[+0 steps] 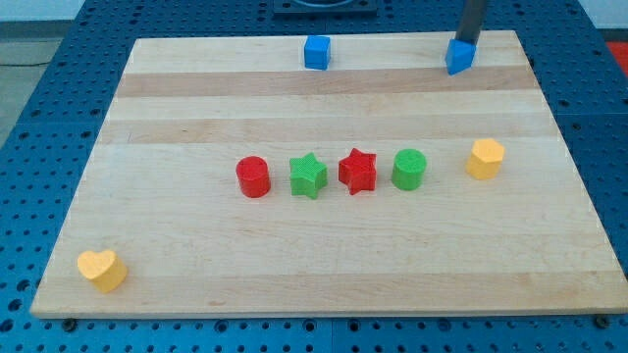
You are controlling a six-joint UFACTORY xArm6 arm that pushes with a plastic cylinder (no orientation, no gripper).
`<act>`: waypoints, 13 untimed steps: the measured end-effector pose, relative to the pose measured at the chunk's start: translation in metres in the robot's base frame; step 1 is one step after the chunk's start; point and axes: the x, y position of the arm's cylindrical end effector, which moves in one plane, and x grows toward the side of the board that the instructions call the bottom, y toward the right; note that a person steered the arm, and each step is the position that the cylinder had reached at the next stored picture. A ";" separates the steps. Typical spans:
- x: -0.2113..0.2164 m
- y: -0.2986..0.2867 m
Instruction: Place blue triangle above the yellow hexagon
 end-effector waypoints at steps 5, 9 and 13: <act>0.022 -0.020; 0.094 -0.037; 0.117 -0.037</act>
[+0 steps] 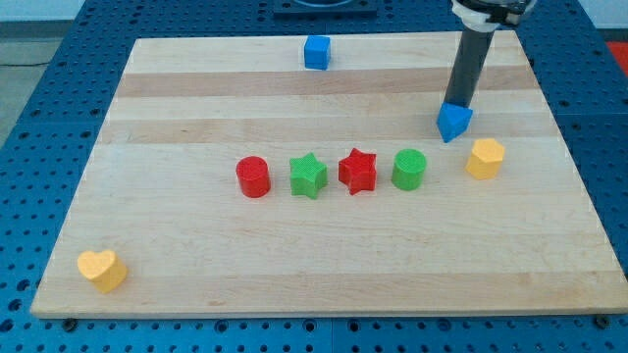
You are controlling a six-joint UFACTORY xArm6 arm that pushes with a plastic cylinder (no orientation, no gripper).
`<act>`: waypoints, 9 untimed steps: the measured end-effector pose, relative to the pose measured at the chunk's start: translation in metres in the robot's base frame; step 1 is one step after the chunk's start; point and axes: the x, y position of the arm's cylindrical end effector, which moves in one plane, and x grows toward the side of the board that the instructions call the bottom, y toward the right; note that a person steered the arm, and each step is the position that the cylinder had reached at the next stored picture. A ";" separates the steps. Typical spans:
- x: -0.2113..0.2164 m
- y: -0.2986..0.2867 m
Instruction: Place blue triangle above the yellow hexagon
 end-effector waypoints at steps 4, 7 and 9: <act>-0.002 -0.065; 0.045 -0.058; 0.045 -0.035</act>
